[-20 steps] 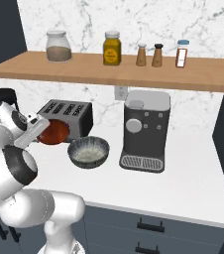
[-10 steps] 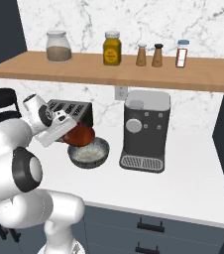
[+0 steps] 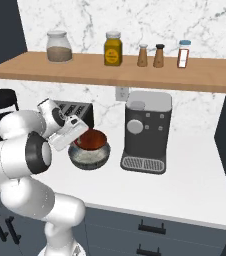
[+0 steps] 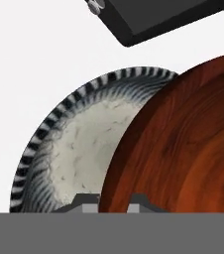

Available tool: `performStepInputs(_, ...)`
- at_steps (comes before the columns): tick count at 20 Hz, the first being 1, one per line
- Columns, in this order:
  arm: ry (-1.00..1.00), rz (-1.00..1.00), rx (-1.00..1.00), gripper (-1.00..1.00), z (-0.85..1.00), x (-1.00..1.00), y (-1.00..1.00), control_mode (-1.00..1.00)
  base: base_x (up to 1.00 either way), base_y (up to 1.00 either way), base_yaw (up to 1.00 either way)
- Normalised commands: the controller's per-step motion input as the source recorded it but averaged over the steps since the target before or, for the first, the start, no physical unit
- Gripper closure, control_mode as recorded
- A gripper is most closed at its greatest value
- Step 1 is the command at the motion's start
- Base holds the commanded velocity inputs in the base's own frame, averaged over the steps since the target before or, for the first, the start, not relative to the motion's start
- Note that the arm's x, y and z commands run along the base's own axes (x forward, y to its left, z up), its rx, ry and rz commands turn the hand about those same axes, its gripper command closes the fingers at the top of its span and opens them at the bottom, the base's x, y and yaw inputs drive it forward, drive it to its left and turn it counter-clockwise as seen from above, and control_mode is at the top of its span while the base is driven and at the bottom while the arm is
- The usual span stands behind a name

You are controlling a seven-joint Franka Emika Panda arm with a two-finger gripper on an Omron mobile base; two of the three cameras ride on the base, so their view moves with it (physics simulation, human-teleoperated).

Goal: Pick up the bowls on the counter and stack them on top of one another in the open cabinet. Place the smaller bowl on top of the larger bowl.

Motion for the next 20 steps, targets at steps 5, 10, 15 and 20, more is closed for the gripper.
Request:
performStepInputs(5, 0.04, 0.00, -0.10, -1.00, -0.25, 0.18, 0.05, -1.00, 0.00, 0.00, 0.00)
performStepInputs(10, 0.00, -0.01, 0.01, -1.00, 0.33, -0.05, -0.07, -1.00, 0.00, 0.00, 0.00)
performStepInputs(15, 0.00, -0.01, 0.02, -1.00, 0.64, -0.53, 0.00, -1.00, 0.00, 0.00, 0.00)
performStepInputs(20, 0.12, 0.00, 0.00, -1.00, -0.22, -0.52, 0.00, -1.00, 0.00, 0.00, 0.00)
